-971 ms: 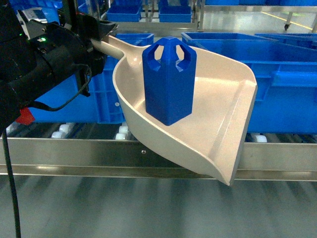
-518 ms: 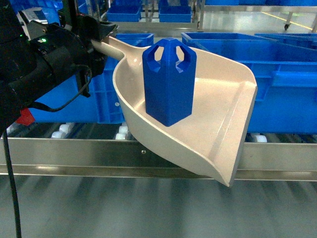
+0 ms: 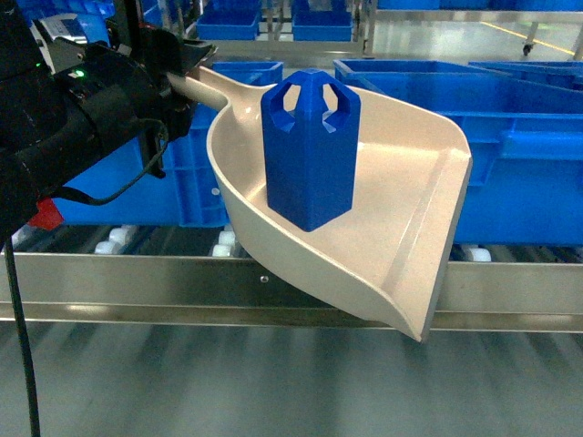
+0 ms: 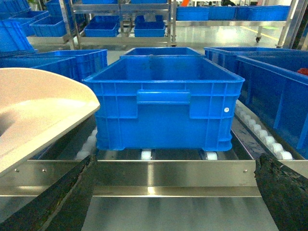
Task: Place part in tray to right shelf
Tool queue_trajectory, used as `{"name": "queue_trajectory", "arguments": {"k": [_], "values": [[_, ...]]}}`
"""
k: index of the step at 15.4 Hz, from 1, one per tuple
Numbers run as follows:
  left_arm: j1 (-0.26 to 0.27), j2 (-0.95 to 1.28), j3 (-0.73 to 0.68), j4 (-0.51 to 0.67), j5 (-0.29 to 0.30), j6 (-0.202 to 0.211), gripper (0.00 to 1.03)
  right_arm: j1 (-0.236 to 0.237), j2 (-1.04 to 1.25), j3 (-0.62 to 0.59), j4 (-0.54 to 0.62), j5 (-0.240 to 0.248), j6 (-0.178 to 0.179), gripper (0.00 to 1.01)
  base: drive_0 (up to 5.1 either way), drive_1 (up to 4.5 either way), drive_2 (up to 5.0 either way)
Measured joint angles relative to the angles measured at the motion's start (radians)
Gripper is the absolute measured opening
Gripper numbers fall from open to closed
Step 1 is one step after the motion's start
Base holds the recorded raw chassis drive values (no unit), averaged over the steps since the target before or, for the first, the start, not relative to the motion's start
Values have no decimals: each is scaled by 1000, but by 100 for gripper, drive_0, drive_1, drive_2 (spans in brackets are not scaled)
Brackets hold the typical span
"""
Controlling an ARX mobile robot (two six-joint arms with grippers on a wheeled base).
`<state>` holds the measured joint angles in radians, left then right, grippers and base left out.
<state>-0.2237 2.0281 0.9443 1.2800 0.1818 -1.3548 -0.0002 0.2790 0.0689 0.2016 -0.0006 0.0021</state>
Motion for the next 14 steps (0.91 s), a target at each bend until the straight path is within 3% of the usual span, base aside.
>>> {"name": "queue_trajectory", "arguments": {"k": [14], "values": [[0, 0, 0, 0, 0, 0, 12, 0, 0, 0, 0, 0, 0, 98, 0, 0, 0]]}}
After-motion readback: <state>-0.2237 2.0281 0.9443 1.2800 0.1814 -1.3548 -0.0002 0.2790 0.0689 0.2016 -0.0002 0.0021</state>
